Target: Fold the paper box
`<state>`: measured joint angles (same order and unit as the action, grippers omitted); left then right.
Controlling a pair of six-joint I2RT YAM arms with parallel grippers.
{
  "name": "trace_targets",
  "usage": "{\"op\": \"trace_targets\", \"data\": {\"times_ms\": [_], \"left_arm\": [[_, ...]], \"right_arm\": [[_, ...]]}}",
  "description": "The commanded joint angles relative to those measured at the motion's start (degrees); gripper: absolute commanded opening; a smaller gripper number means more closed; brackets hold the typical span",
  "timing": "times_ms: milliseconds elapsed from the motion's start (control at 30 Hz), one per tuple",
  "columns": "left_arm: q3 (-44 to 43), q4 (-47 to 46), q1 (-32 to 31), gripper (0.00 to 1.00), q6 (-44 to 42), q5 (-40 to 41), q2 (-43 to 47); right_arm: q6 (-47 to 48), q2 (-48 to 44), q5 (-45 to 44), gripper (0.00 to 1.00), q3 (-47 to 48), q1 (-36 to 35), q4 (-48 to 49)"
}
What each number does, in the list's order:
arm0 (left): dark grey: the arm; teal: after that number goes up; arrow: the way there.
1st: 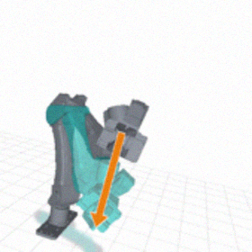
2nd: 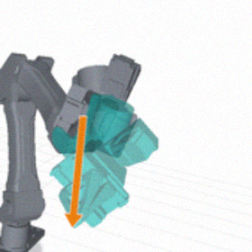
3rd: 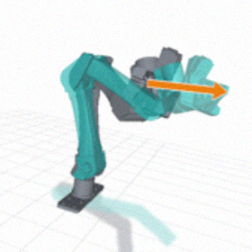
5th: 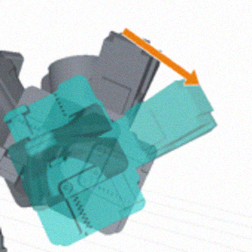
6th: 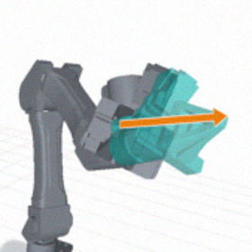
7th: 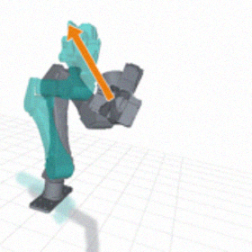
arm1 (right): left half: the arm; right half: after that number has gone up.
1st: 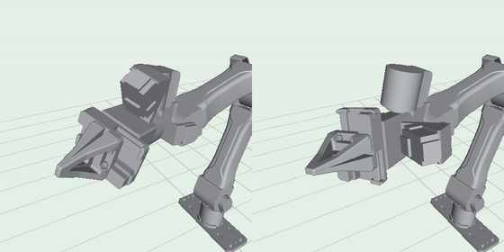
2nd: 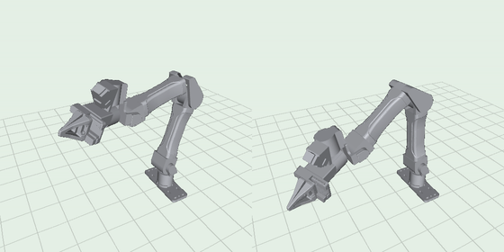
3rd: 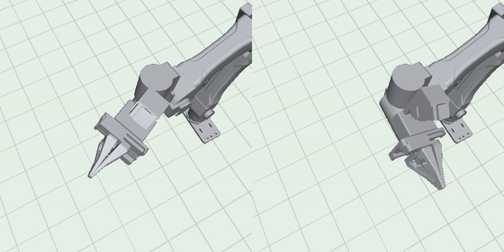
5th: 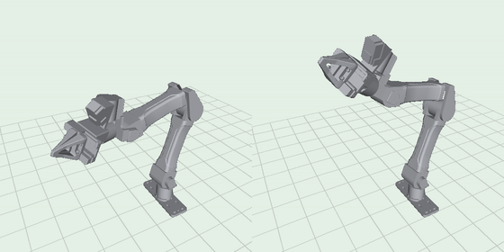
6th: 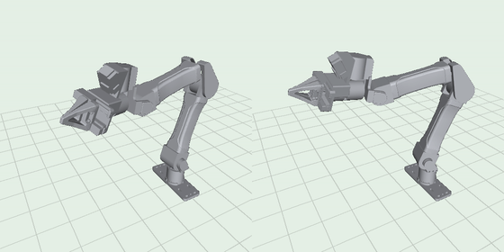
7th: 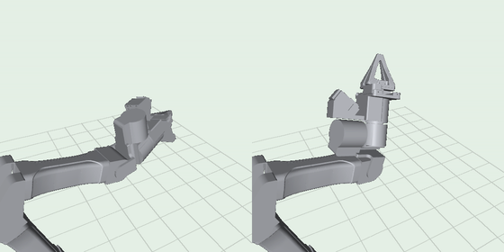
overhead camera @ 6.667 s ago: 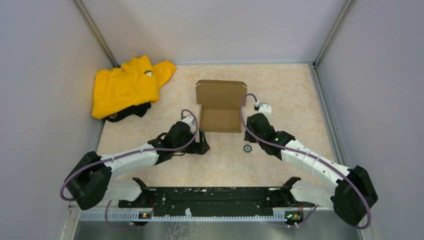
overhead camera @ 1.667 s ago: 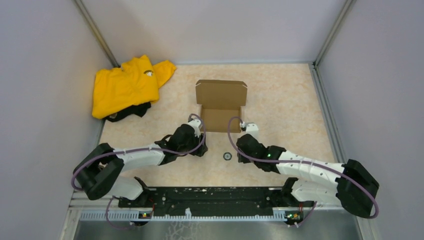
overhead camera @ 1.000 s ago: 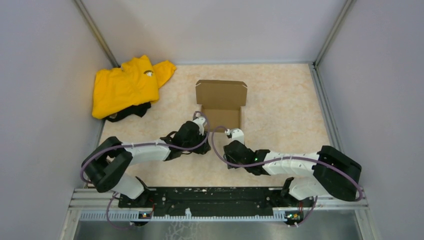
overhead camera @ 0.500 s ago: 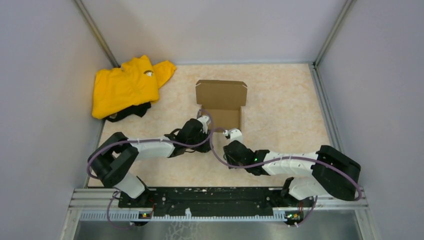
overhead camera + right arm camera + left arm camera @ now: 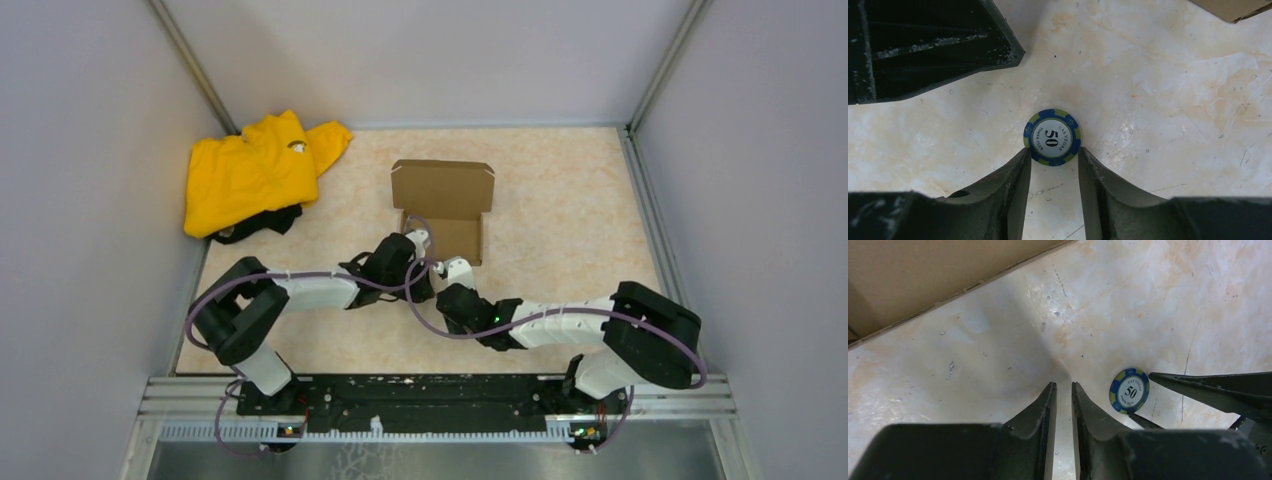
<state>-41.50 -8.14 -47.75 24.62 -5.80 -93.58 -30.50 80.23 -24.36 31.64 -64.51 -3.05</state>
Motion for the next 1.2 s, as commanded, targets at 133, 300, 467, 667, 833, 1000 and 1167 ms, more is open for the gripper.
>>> {"op": "trace_targets", "data": {"times_ms": [133, 300, 467, 667, 833, 1000, 1167], "left_arm": [[0.3, 5.2, -1.7, 0.23, -0.7, -1.9, -3.0], [0.1, 5.6, -1.8, 0.23, -0.5, -2.1, -3.5], [-0.8, 5.6, -1.9, 0.23, -0.5, -2.2, -4.7], [-2.3, 6.1, -2.3, 0.22, -0.7, -2.8, -6.1], [-2.6, 6.8, -2.7, 0.22, -0.6, -2.2, -6.5], [-2.4, 6.9, -2.7, 0.21, -0.6, -2.0, -6.4], [-2.7, 6.3, -2.8, 0.21, -0.4, -3.2, -6.3]], "right_arm": [[0.0, 1.7, 0.9, 0.34, -1.2, -0.8, -2.5], [1.2, 2.7, 0.9, 0.34, -0.9, -0.8, -1.1], [2.0, 3.1, 0.5, 0.36, -0.5, -0.8, -0.9], [2.6, 3.9, -0.2, 0.36, -0.1, -0.8, -0.7], [3.0, 3.8, -0.8, 0.36, -0.2, -0.8, -0.3], [3.6, 3.8, -1.1, 0.36, -0.2, -0.7, 0.3], [4.1, 3.8, -1.0, 0.36, -0.2, -0.7, 0.9]]}}
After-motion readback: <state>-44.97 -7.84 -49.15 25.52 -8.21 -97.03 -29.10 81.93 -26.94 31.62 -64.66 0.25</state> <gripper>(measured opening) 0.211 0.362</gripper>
